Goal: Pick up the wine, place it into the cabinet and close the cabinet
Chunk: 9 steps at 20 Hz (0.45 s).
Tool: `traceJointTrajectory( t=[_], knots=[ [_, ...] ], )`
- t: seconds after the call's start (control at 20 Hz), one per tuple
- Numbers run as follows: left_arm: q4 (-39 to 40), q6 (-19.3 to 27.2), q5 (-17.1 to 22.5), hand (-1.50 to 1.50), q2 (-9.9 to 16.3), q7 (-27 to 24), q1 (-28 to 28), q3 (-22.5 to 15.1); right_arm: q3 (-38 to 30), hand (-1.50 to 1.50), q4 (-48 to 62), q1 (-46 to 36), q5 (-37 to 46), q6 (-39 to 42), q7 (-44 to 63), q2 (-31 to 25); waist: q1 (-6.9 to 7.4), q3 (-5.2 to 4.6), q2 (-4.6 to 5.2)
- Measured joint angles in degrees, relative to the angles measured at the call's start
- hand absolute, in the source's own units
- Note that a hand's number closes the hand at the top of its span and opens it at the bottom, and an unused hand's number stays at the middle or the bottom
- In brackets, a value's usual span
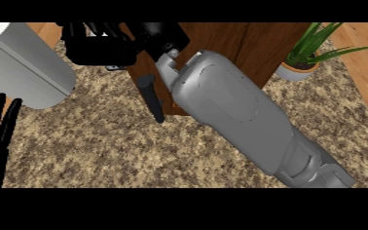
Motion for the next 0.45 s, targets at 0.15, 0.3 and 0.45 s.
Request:
traceJointTrajectory(
  t=[0.15, 0.3, 0.45],
  knots=[
    [0.18, -0.12, 0.11, -1.50, 0.00, 0.61, -0.76, 0.29, -0.11, 1.50, 1.30, 0.23, 0.54, 1.70, -2.51, -0.67, 0.22, -0.23, -0.37],
    [-0.07, -0.18, 0.40, -1.50, 0.10, 1.35, -1.18, 0.56, 0.06, 1.50, 2.15, 0.46, 1.16, 3.24, -4.46, -1.55, 0.52, -0.37, -0.64],
    [0.52, -0.55, 0.43, -1.50, 0.11, 1.66, -1.86, 0.75, 0.21, 1.50, 2.76, 0.46, 1.68, 4.21, -5.65, -2.01, 0.53, -0.37, -0.76]
  ],
)
